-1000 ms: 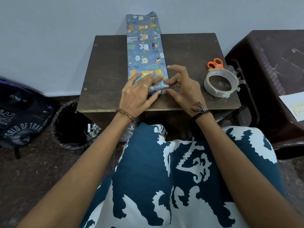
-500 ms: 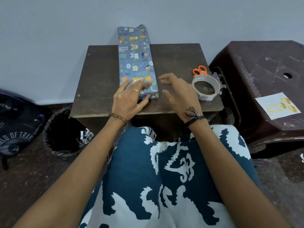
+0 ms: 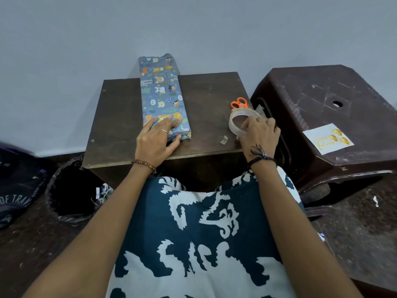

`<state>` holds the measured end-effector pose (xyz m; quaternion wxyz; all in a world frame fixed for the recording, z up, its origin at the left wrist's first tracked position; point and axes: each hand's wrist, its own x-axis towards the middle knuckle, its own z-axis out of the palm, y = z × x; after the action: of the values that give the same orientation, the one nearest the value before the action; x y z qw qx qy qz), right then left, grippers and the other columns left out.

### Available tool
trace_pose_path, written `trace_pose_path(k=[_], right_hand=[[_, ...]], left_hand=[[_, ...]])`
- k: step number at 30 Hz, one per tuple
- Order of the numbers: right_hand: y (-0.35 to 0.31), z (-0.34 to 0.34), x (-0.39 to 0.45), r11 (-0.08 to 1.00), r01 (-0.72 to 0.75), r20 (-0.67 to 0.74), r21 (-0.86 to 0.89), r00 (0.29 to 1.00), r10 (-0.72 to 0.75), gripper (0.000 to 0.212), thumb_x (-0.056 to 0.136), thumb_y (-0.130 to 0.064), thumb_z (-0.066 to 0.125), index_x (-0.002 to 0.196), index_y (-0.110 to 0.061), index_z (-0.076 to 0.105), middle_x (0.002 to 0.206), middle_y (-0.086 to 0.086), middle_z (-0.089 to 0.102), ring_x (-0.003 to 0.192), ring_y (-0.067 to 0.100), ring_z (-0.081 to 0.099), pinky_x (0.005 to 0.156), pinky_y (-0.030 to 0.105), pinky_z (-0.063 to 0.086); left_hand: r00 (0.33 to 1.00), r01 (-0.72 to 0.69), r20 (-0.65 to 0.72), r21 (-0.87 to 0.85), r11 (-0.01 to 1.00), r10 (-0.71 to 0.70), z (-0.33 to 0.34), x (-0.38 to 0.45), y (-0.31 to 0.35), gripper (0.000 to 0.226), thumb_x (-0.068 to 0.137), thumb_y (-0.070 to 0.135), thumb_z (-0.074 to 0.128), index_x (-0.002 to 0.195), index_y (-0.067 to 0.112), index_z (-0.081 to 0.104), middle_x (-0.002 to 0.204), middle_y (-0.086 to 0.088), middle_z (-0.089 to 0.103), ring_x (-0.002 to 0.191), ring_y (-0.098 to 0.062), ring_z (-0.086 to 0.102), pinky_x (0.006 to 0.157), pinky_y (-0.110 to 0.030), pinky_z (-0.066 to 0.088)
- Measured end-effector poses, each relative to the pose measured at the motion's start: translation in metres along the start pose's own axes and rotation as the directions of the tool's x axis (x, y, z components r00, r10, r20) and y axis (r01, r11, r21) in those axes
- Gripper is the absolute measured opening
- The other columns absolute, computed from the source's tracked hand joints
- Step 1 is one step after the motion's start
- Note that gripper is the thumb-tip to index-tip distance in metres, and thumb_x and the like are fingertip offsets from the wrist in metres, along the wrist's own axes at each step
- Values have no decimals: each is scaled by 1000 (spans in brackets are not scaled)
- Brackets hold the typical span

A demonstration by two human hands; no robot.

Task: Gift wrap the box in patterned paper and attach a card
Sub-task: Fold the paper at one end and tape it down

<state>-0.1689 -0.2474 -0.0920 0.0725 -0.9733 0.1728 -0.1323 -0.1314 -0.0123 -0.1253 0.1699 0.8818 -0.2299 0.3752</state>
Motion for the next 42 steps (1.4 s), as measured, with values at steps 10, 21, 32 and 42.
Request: trace_pose_path(k=[10,21,32,42], right_hand=[[-9,5,-1,996,83,-164,-44,983,-89,11,79,-14,62,79,-5,68,83,12,65,87,33,55,80,42,41],[-25,1,-12,889,225,-24,-398,967,-255,17,53,-25,77,55,-22,61,51,-5,55,52,13,53,58,25,44],[-35,11,-27,896,260,-199,-360,917,-346,22,66,-18,72,61,-20,51,44,-5,48,40,14,45,55,25,37],[-58,15,-36,575,214,-81,790,966,-247,4,77,-24,73,79,-23,70,95,-8,61,91,15,57,77,24,45]], left_hand=[[1000,-7,6,-16,1000,7,0,-1,1,39,80,32,59,115,17,53,96,-8,72,103,-11,50,100,-25,29],[998,-45,-43,7,999,46,0,0,1,38,76,28,63,111,14,54,92,-9,73,103,-12,45,97,-27,30],[997,-37,-65,-9,999,36,1,-1,1,42,73,24,68,112,15,54,90,-9,73,101,-14,45,95,-28,32],[999,16,40,-51,999,-14,4,-3,-7,35,86,33,52,114,13,61,101,-2,72,101,-11,56,104,-23,28]])
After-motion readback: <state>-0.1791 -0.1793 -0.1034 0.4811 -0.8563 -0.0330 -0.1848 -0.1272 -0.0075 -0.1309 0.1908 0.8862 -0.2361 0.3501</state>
